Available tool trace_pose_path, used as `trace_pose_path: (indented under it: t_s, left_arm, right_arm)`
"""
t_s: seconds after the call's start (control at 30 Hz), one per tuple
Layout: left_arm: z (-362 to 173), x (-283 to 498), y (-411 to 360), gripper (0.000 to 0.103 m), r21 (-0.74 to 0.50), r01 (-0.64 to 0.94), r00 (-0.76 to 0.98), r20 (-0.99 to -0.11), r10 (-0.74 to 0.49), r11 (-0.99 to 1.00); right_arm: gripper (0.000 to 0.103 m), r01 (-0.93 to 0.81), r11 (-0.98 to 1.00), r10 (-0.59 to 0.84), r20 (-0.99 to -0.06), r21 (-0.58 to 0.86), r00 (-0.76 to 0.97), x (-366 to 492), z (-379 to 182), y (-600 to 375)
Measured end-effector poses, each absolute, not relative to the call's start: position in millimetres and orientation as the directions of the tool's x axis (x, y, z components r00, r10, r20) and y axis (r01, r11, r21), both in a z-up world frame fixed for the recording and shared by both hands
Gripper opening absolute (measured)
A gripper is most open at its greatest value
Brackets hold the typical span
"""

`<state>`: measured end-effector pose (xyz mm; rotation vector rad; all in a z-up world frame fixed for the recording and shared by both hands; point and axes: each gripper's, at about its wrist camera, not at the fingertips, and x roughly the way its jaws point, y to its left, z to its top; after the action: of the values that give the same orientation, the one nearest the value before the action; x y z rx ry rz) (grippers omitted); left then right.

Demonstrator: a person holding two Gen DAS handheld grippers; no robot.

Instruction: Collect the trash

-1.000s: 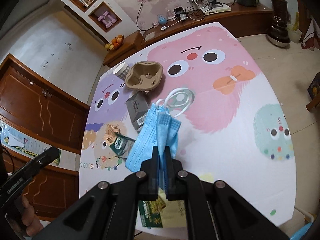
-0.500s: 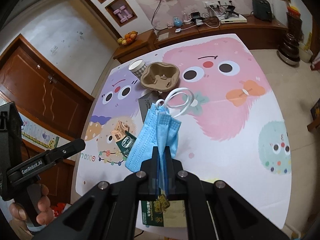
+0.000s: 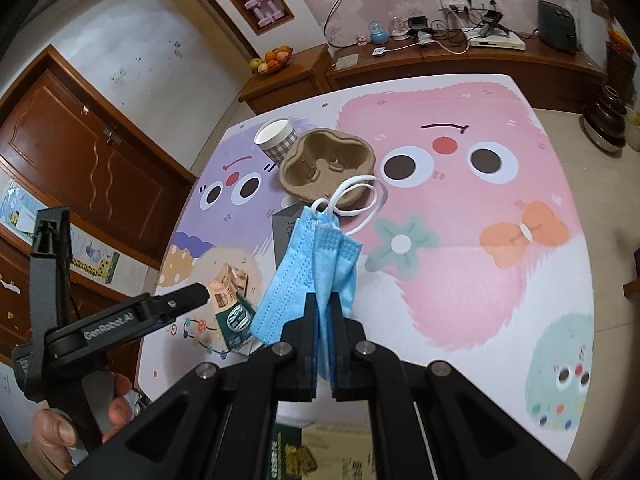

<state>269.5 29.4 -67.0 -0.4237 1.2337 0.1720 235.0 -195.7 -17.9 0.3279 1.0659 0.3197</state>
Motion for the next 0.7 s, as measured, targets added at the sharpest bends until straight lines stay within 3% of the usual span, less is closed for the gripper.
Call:
trace_pose_path:
  t_s: [0.33, 0.4, 0.7]
  left_arm:
    - [-114.2, 291.5, 33.3, 0.074, -0.179, -0.454, 0.24, -0.968, -0.074, 0.873]
    - [-119.8, 293.3, 31.3, 0.051, -0.172, -0.448, 0.228, -0.971, -0.074, 0.877]
    - [-105.5, 288.0, 21.9, 0.041, -0.141, -0.372, 0.266, -0.963, -0.04, 0.917]
  right_arm:
    - [0.003, -0.139, 0.895, 0.443, -0.818, 0.423, 0.367, 268.9, -41.0, -186.9]
    - [0.003, -0.142, 0.894, 0.446, -0.822, 0.424, 0.353, 271.6, -44.9, -186.1]
    - [0.003, -0.144, 0.892, 0.451, -0.834, 0.428, 0.319, 272.1, -56.0, -187.0]
